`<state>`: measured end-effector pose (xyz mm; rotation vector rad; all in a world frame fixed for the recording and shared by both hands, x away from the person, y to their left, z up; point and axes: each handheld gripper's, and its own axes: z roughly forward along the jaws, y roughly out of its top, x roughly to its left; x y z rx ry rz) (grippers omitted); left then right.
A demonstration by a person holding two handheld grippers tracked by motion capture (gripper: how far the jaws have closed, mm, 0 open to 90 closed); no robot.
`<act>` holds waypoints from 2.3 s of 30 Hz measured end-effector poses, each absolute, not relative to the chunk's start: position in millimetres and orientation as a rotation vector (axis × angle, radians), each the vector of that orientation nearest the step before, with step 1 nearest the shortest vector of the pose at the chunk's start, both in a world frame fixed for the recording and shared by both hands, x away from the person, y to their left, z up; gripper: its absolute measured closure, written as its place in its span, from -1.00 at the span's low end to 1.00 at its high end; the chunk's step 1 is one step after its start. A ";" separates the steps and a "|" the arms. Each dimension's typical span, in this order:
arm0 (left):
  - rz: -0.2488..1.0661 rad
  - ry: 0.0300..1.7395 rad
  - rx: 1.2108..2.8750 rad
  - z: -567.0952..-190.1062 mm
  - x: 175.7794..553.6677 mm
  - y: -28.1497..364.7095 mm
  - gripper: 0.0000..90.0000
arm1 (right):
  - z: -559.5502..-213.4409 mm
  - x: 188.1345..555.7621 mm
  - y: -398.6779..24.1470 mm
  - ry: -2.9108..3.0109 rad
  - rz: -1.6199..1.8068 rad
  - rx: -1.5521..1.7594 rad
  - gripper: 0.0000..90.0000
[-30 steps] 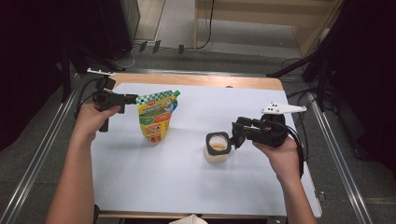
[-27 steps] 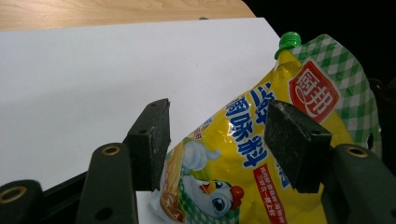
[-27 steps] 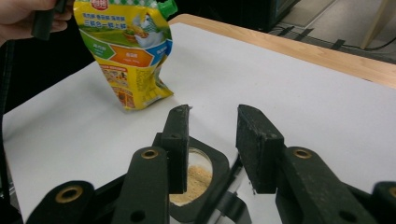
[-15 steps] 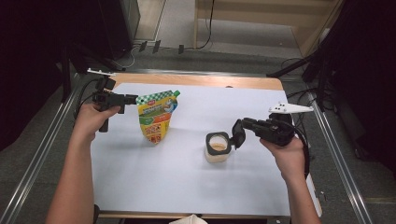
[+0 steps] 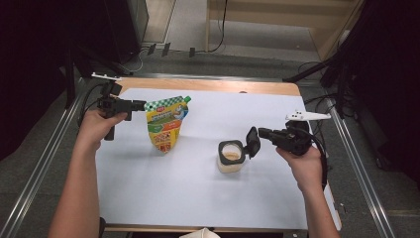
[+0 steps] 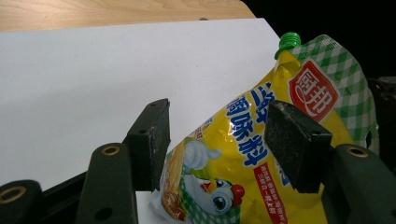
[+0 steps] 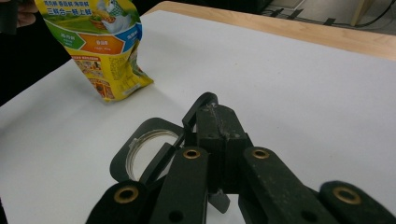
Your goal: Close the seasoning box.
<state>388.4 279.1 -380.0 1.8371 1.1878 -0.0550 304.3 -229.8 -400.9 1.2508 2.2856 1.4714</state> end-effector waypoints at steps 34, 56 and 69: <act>-0.060 1.192 1.849 -381.7 389.1 278.1 -0.08 | -415.8 305.1 -198.2 2.381 1.498 1.208 1.00; -0.065 1.196 1.855 -382.9 389.6 278.4 -0.08 | -436.8 304.4 -163.5 2.527 1.393 1.135 1.00; -0.066 1.194 1.862 -384.3 390.2 277.5 -0.09 | -439.0 302.8 -156.7 2.540 1.410 1.111 0.90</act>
